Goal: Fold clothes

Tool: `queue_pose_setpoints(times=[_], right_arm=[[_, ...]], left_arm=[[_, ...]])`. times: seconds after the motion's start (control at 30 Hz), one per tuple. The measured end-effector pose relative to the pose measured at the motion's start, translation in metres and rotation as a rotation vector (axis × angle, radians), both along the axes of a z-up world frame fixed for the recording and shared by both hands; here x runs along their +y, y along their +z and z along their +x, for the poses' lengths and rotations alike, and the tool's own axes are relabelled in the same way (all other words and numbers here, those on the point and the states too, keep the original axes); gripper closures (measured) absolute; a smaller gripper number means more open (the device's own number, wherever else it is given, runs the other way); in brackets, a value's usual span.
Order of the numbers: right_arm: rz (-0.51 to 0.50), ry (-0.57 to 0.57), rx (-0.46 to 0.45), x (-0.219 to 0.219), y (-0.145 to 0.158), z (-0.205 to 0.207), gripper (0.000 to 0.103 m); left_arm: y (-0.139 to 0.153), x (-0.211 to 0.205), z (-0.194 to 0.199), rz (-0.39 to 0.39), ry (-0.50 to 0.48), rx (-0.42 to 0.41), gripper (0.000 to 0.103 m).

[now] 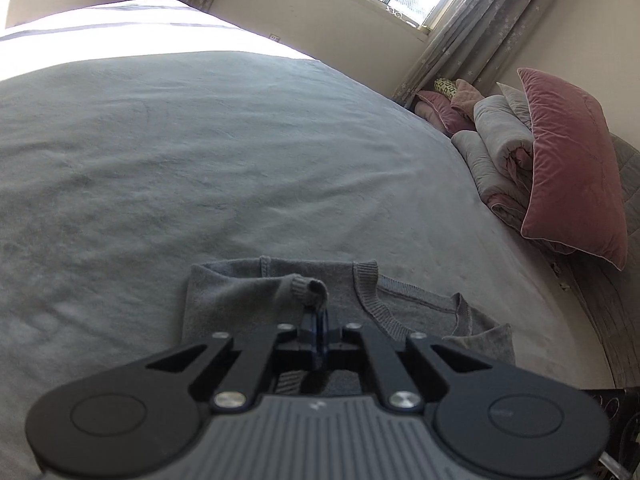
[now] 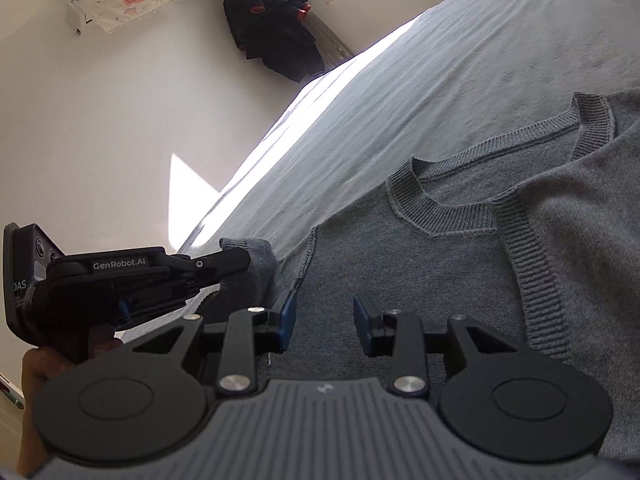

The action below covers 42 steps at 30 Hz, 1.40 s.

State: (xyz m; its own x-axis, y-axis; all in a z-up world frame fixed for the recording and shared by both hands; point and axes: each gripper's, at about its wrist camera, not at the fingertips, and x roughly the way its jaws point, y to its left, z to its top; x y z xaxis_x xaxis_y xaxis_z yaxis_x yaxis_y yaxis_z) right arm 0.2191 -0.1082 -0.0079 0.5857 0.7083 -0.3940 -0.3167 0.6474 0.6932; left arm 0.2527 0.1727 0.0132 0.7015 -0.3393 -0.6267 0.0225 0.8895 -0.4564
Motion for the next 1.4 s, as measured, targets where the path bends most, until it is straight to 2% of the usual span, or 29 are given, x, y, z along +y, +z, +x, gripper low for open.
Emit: queue_pose_setpoints(times=[0.13,0.23,0.33,0.4,0.5,0.7,0.8,0.93,1.0,1.03,1.17,1.33,1.4], right_arm=[[0.006,-0.014,0.029,-0.002,-0.001,-0.001,0.067],[0.006,-0.036,0.046,-0.006,-0.004,0.000,0.066],[0.031,-0.051,0.062,-0.009,-0.007,0.002,0.062],[0.055,-0.049,0.074,-0.010,-0.008,0.002,0.061],[0.072,-0.028,0.084,-0.006,-0.009,0.003,0.061],[0.026,0.022,0.083,0.009,-0.004,0.000,0.061],[-0.006,0.050,0.080,0.015,-0.002,-0.001,0.061],[-0.008,0.075,0.100,0.013,-0.004,-0.004,0.061],[0.004,0.083,0.112,0.011,-0.005,-0.004,0.061],[0.010,0.085,0.117,0.010,-0.005,-0.004,0.061],[0.052,0.092,0.137,0.007,-0.007,-0.003,0.061],[0.151,0.040,0.099,0.004,-0.017,-0.003,0.062],[0.152,0.000,0.077,0.002,-0.020,-0.002,0.072]], left_arm=[[-0.013,-0.015,0.011,-0.043,-0.050,0.055,0.100],[-0.013,-0.016,0.005,-0.027,-0.071,0.046,0.098],[-0.005,-0.010,-0.010,0.013,-0.081,0.007,0.083],[0.000,-0.005,-0.026,0.070,-0.099,-0.030,0.069],[0.004,-0.003,-0.053,0.168,-0.154,-0.094,0.063],[-0.020,-0.024,-0.105,0.395,-0.375,-0.219,0.056],[-0.035,-0.038,-0.112,0.529,-0.426,-0.248,0.057],[-0.041,-0.043,-0.110,0.564,-0.385,-0.265,0.073],[-0.041,-0.043,-0.110,0.566,-0.357,-0.272,0.090],[-0.040,-0.041,-0.109,0.563,-0.334,-0.272,0.094],[-0.031,-0.031,-0.111,0.494,-0.276,-0.288,0.096],[-0.028,-0.026,-0.113,0.439,-0.277,-0.292,0.096],[-0.029,-0.028,-0.113,0.429,-0.279,-0.295,0.096]])
